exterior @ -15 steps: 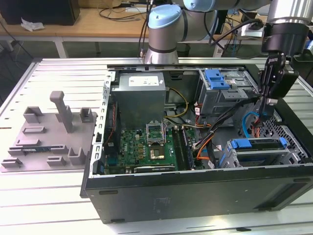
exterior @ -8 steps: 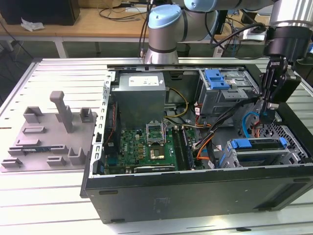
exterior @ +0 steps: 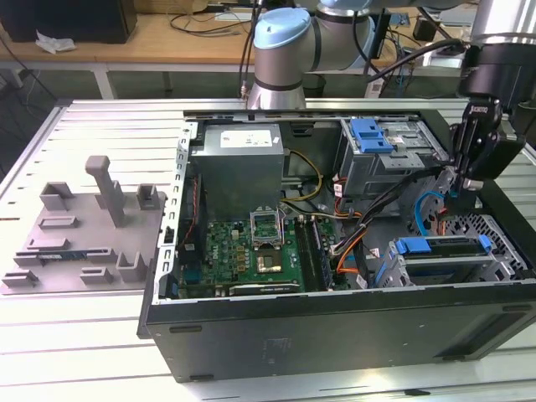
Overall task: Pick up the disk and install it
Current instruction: 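Insert the first disk wire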
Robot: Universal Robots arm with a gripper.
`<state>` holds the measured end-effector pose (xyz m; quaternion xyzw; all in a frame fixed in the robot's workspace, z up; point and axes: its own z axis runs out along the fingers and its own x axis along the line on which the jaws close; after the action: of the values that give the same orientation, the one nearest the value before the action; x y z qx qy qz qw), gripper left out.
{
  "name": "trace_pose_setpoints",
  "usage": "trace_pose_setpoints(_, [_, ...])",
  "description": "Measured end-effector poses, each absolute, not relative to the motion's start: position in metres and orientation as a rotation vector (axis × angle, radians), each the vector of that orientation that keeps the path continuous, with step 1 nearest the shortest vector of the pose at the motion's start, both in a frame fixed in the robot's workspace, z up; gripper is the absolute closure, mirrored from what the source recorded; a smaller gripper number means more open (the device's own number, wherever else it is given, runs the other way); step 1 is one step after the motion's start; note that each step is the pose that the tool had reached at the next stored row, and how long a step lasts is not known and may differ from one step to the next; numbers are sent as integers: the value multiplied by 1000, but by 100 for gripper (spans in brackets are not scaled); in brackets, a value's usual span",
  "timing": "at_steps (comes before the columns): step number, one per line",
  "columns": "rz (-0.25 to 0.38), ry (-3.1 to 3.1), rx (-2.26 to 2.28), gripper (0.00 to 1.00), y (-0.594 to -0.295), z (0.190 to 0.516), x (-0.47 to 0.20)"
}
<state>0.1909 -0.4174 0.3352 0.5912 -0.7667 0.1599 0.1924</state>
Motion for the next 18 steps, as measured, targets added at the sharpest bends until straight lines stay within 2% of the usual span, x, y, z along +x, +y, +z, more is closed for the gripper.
trace_pose_setpoints(6, [374, -2192, 1707, 83, -428, 339, 190])
trace_pose_setpoints(18, [296, -2229, 1759, 83, -444, 344, 188])
